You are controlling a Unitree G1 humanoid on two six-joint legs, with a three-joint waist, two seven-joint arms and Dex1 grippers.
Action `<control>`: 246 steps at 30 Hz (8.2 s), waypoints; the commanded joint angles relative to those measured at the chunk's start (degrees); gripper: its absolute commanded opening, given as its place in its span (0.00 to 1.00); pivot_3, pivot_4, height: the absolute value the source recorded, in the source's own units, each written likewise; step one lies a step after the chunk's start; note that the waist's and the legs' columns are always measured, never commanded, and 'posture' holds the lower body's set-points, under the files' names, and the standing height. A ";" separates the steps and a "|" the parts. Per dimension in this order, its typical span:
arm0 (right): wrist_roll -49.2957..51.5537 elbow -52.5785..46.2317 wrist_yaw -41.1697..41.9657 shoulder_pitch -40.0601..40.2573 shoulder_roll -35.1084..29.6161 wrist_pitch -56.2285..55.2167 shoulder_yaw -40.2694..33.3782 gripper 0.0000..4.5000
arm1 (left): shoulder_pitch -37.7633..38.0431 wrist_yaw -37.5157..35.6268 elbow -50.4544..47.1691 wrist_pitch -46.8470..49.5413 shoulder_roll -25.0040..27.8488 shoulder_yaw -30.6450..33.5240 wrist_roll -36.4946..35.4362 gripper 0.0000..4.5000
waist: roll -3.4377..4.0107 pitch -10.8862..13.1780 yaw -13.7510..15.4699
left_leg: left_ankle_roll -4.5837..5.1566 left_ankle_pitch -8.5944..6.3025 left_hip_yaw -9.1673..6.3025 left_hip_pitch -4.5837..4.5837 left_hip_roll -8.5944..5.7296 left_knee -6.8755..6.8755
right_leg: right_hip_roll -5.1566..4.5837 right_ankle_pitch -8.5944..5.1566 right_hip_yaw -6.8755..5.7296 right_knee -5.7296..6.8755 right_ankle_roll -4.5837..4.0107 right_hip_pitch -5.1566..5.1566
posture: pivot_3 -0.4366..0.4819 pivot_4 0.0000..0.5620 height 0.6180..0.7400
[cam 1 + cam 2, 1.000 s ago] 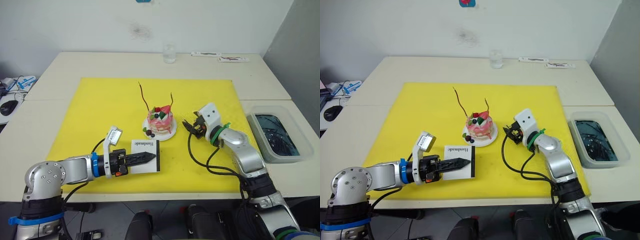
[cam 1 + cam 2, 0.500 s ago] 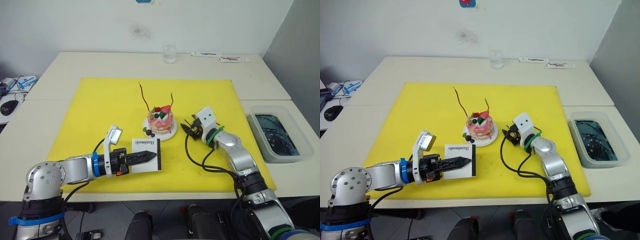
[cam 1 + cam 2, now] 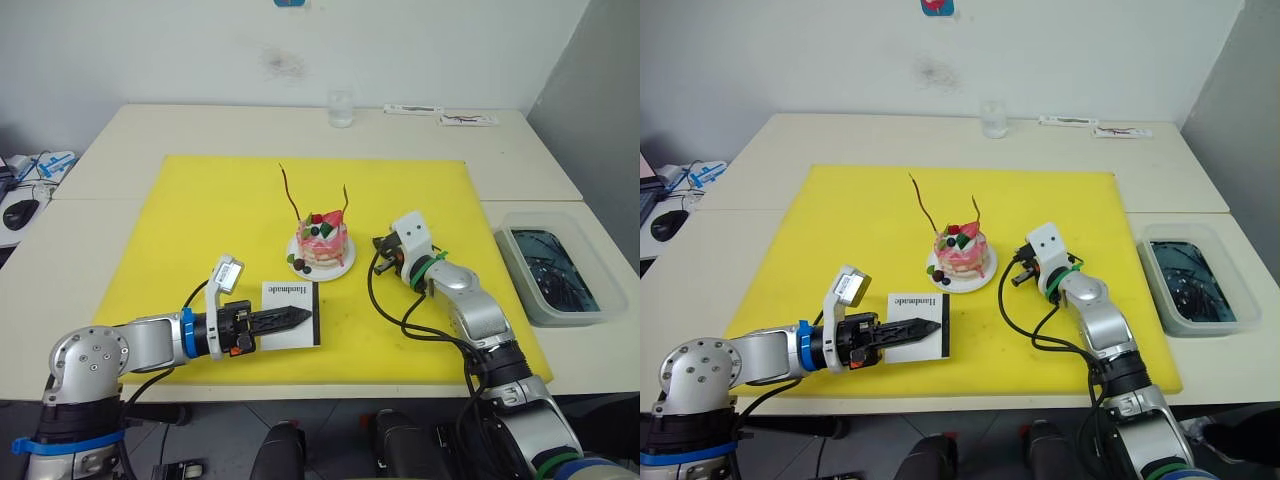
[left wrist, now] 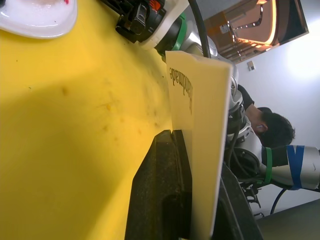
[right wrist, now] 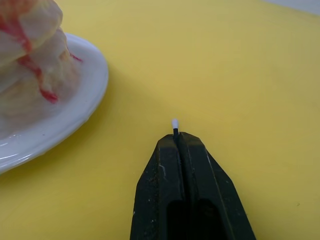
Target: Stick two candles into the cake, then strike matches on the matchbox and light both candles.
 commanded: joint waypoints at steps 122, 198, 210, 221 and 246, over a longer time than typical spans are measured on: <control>1.62 -36.17 31.33 -2.05 -25.16 2.05 13.00 0.00 | -12.14 -8.67 -2.01 -14.55 -5.92 -9.05 20.42 0.00 | 0.10 0.07 0.50 | 0.00 0.00 -0.01 -0.11 -0.01 0.08 | -0.01 0.22 -0.02 -0.21 0.35 0.05 | 0.48 0.27 1.00; -11.89 -6.15 11.35 -27.09 -0.87 -7.76 15.16 0.00 | 2.51 -9.51 -5.50 -19.84 0.14 -7.08 23.95 0.00 | 0.10 0.07 0.09 | 0.01 0.00 -0.03 -0.11 0.03 0.02 | 0.01 0.26 -0.05 -0.09 0.12 -0.04 | 0.48 0.27 1.00; -13.26 -4.92 12.08 -27.09 -0.22 -9.12 14.34 0.00 | 2.96 -9.74 -5.50 -19.97 0.18 -6.72 23.78 0.00 | 0.10 0.07 0.09 | 0.01 0.00 -0.04 -0.10 0.03 0.02 | 0.01 0.27 -0.06 -0.09 0.10 -0.04 | 0.48 0.27 1.00; -13.09 -4.53 12.91 -26.93 -0.99 -8.75 14.09 0.00 | 2.77 -9.80 -5.37 -19.93 0.18 -6.74 23.80 0.00 | 0.10 0.07 0.08 | 0.01 0.00 -0.04 -0.10 0.03 0.02 | 0.01 0.27 -0.06 -0.09 0.10 -0.05 | 0.48 0.27 1.00; -2.29 -20.31 20.40 -21.75 -1.79 4.38 9.41 0.00 | 2.72 -9.50 -5.24 -19.57 -0.55 -6.90 23.34 0.00 | 0.11 0.07 0.13 | 0.01 0.00 -0.07 -0.12 0.03 -0.02 | 0.01 0.26 -0.07 -0.12 0.09 -0.04 | 0.48 0.27 1.00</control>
